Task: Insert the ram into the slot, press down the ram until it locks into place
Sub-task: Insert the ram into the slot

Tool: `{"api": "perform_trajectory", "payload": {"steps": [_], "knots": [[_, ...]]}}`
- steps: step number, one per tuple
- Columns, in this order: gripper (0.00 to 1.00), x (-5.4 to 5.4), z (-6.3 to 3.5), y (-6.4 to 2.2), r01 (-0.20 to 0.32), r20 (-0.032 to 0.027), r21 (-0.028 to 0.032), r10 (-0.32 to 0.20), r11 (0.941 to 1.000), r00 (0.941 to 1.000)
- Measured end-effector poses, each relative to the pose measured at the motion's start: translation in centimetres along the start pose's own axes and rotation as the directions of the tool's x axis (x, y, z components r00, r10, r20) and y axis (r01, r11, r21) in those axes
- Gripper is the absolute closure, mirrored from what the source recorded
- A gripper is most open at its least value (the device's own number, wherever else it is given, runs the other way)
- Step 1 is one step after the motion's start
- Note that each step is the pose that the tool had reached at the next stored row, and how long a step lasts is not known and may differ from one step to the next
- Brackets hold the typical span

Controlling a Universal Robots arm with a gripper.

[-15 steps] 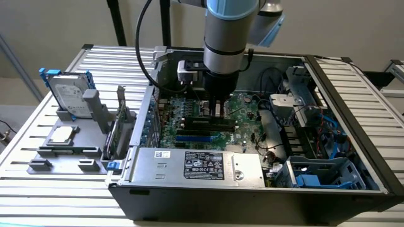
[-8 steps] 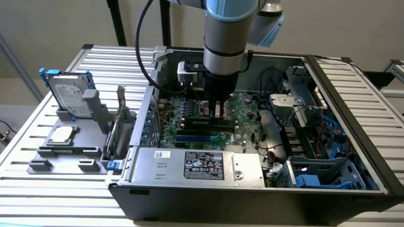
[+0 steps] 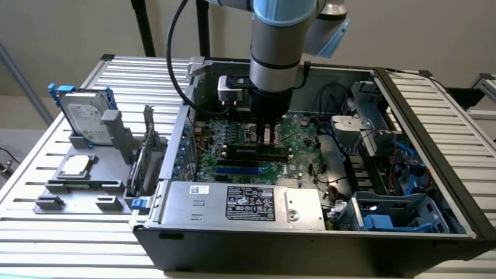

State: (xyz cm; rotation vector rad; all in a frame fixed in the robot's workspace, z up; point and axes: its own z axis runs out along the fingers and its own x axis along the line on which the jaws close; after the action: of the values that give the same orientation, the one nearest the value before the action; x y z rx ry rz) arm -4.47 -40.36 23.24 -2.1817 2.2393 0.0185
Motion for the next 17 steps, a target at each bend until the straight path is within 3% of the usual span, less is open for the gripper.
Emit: {"api": "perform_trajectory", "payload": {"steps": [8, 17], "knots": [[0.87, -0.14, 0.10, -0.03, 0.002, -0.0077, -0.0013, -0.002, 1.0000, 1.0000], [0.87, -0.22, 0.29, -0.07, 0.003, -0.0082, -0.0013, -0.003, 1.0000, 1.0000]]}}
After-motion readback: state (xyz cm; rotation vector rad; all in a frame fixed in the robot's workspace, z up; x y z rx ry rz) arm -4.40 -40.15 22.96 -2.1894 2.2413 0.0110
